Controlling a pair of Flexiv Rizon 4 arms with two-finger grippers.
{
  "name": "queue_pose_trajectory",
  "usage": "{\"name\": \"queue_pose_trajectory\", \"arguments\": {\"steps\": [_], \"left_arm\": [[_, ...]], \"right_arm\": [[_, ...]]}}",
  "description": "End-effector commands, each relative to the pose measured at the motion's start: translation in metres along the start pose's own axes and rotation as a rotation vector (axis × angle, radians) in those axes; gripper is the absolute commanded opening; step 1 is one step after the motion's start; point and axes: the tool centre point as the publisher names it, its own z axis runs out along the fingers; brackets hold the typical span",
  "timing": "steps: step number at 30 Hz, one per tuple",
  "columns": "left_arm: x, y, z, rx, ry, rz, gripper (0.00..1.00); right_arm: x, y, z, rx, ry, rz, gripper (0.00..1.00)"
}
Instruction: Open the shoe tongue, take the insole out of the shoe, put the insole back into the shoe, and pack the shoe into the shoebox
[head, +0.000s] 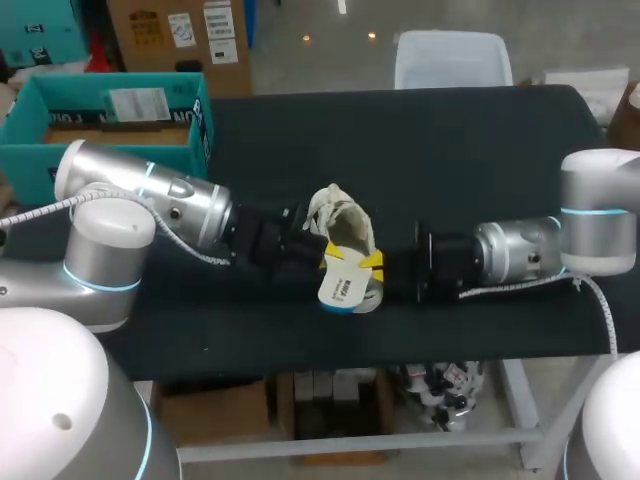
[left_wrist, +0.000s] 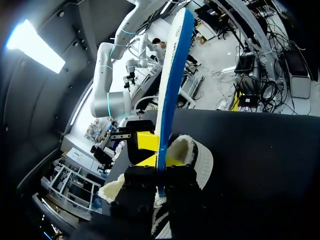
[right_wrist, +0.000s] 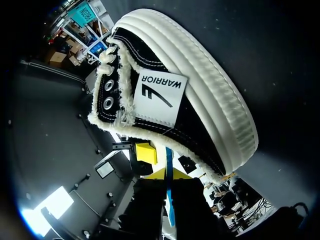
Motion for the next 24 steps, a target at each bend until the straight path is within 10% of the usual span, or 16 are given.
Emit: {"name": "queue_pose_trajectory", "arguments": {"steps": [1,23,24], "left_arm": [[-0.004,0.003,0.006,0.002,0.002,0.000,0.00],[-0.002,0.028,0.019,0.027,0.017,-0.042,0.00],[-0.003,0.027,0.019,0.028,0.016,-0.040,0.00]], "right_arm": [[0.004,0.004,0.000,-0.010,-0.012,0.001,0.00],[0.010,0.022,-0.002,-0.046,-0.025,0.010,0.00],[0.010,0.019,-0.003,-0.051,-0.021,0.009,0.42]]}}
